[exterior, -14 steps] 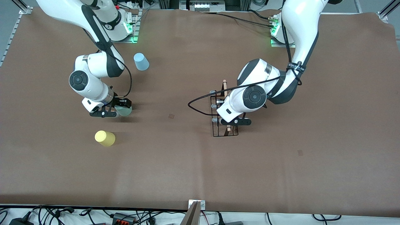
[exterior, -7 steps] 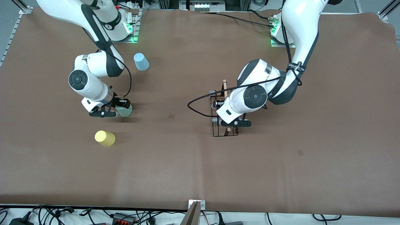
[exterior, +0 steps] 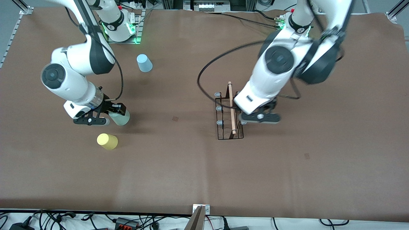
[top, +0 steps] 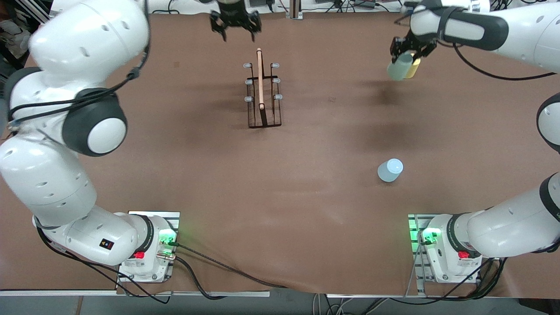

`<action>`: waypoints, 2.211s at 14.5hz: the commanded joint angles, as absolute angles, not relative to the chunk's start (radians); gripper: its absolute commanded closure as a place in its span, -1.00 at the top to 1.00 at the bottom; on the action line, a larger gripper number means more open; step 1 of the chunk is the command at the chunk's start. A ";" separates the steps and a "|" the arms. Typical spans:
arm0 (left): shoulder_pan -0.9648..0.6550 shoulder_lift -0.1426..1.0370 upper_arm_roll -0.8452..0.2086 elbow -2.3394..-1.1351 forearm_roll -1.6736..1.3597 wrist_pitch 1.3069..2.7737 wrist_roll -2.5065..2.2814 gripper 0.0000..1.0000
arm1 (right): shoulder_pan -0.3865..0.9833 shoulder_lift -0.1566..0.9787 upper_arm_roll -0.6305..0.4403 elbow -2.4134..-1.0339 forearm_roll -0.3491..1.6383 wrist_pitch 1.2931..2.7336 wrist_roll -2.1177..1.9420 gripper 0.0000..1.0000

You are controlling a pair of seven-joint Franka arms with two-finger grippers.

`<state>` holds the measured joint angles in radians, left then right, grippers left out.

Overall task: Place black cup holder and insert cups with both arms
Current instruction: 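Release the rack and withdraw the left gripper while the right carries the cup, then lower the teal cup onto a rack peg with the right gripper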

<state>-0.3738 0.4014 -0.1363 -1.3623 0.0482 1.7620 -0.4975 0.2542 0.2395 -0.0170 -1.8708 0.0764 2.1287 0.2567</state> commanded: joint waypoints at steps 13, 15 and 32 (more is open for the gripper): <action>-0.015 0.141 0.029 -1.454 0.008 1.552 0.126 1.00 | 0.721 0.638 -0.038 -1.221 0.029 1.967 0.962 -0.65; -0.018 0.083 0.029 -1.549 0.017 1.676 0.132 1.00 | 0.758 0.660 -0.038 -1.186 0.032 1.965 1.014 -0.65; -0.025 0.017 0.009 -1.637 0.020 1.694 0.137 1.00 | 0.838 0.776 -0.031 -1.089 0.038 2.062 1.031 -0.64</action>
